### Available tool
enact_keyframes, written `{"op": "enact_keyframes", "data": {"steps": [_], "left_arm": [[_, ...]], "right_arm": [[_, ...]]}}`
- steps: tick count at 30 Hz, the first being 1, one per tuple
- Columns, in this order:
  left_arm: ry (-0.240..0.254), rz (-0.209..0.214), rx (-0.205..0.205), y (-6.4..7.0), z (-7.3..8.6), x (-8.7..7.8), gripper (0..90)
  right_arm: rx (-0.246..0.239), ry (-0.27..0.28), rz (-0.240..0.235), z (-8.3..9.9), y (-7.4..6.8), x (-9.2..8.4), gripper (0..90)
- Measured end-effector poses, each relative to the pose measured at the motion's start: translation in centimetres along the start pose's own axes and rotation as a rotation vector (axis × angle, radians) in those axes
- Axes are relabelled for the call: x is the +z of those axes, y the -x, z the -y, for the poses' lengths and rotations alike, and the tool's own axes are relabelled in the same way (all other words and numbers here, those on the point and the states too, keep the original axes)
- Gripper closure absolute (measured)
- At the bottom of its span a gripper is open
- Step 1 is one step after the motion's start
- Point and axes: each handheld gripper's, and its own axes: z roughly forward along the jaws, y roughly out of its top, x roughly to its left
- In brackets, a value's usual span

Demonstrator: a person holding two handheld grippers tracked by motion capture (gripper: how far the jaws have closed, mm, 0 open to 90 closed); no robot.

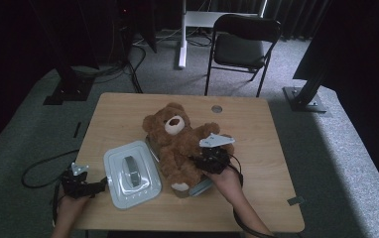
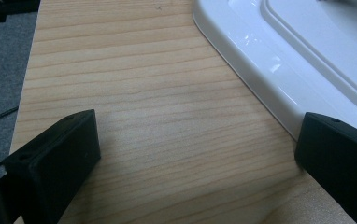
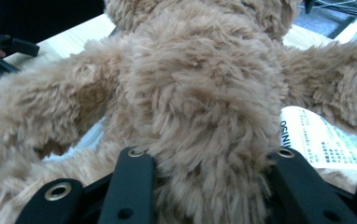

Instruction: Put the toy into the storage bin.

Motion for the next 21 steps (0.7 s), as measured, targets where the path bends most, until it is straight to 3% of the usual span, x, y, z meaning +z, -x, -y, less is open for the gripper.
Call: {"op": "enact_keyframes", "data": {"steps": [7, 10, 16, 21], "left_arm": [[-0.004, 0.001, 0.003, 0.0, 0.0, 0.0, 0.7], [-0.004, 0.000, 0.004, 0.0, 0.0, 0.0, 0.7], [0.000, 0.000, 0.000, 0.0, 0.0, 0.0, 0.7], [0.001, 0.000, -0.001, 0.0, 0.0, 0.0, 0.7]], "right_arm": [[-0.051, -0.038, -0.049, 0.8, 1.2, -1.0, 65.2], [-0.045, -0.043, -0.064, 1.1, 2.0, -1.5, 64.7], [-0.025, -0.073, -0.137, 2.0, 3.7, -2.0, 63.0], [-0.049, -0.096, -0.124, 2.3, 3.8, -1.8, 53.8]]}}
